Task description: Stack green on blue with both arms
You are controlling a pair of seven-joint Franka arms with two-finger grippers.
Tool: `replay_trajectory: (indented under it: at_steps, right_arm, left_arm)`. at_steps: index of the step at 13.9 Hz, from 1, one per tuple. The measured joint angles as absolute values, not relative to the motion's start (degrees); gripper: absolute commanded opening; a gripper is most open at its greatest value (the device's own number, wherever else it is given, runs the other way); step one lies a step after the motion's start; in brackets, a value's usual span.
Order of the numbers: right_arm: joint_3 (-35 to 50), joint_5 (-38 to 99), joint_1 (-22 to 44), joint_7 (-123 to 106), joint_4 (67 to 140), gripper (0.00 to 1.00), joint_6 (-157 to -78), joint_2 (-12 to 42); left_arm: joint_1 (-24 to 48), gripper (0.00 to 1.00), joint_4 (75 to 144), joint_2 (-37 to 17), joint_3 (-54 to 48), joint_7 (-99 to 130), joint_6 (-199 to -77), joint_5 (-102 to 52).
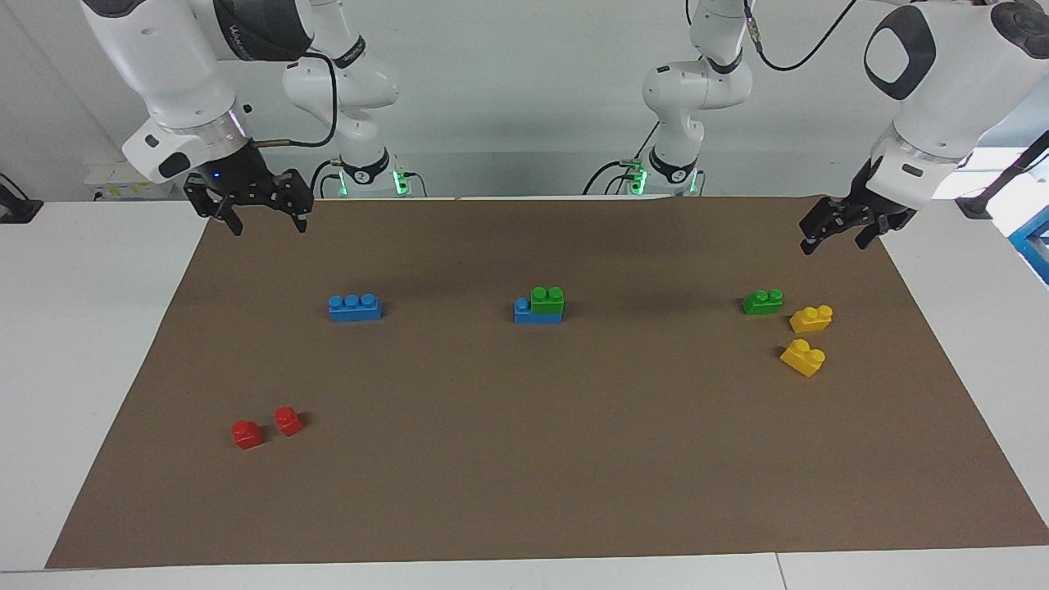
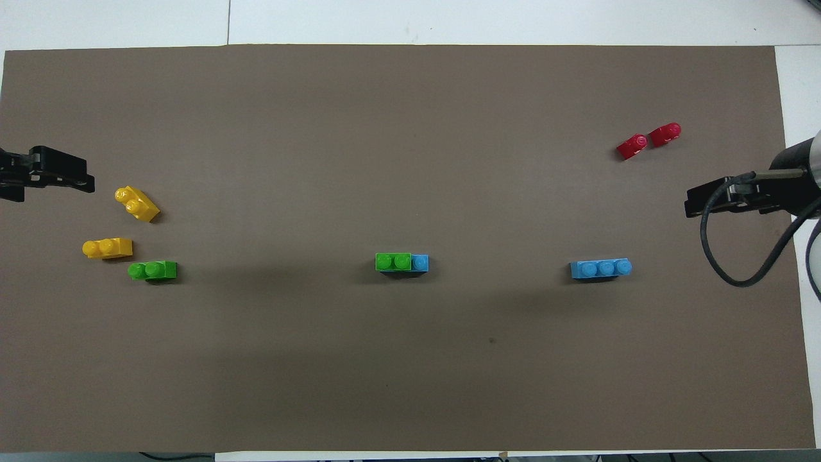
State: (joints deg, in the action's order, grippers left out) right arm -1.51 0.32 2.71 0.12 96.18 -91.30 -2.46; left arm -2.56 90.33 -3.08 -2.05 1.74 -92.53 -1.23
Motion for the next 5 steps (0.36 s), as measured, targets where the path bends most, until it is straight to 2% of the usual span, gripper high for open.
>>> replay_trajectory:
  at_steps: [5]
  right_arm:
    - [-1.53,0.32,2.7,0.12,96.21,1.0,-90.51,-2.73]
  left_arm:
    - [-2.54,1.0,90.33,-3.08,-2.16,1.74,-92.57,-1.23]
